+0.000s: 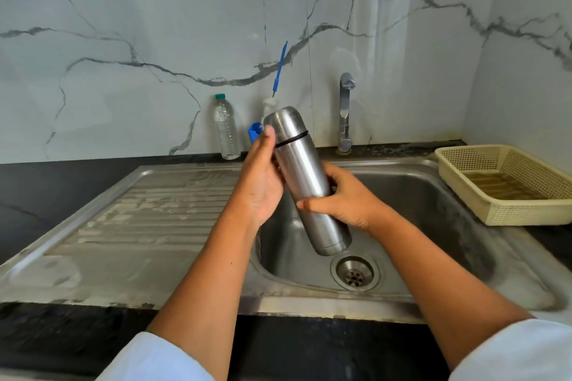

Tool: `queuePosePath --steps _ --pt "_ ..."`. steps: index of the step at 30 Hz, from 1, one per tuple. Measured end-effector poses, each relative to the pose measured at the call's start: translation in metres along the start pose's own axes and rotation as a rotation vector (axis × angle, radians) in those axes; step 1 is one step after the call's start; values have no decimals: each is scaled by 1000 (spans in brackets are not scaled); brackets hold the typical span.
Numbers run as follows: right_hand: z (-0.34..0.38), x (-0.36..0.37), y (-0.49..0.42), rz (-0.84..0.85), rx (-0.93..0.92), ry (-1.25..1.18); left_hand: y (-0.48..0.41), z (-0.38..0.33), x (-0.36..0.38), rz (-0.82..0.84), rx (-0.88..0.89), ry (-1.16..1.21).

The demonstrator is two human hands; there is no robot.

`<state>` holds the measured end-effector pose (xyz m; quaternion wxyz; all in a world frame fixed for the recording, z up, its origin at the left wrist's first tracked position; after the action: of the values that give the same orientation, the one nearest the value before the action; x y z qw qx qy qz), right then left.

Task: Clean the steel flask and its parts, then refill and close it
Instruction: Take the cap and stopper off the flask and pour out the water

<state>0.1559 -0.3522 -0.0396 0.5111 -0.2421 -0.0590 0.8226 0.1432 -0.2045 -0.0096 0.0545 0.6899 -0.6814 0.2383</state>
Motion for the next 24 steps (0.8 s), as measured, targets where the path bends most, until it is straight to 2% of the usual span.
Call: queuePosePath --steps 6,11,15,18,24 --pt "-12 -7 0 -26 -8 141 -3 -1 -10 -77 48 -40" --pt "-13 -6 0 -22 -34 306 -4 6 -16 -157 8 -60" --pt "-17 -5 0 -32 -15 296 -7 9 -17 -75 -4 11" --pt "-20 -4 0 -32 10 241 -7 10 -19 -43 -2 -20" --pt "-20 -4 -1 -57 -11 367 -7 13 -25 -249 4 -17"
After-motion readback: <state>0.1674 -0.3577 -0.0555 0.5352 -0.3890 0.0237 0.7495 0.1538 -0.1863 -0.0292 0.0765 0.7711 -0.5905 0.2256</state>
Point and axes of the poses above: each hand's wrist, its own y-axis away from the middle knuckle, its own x-axis out of the palm, z = x × y, the point moved 7 cm from there along -y, towards the middle knuckle, and after that the axes turned 4 degrees about -x, right-handed, at the moved point
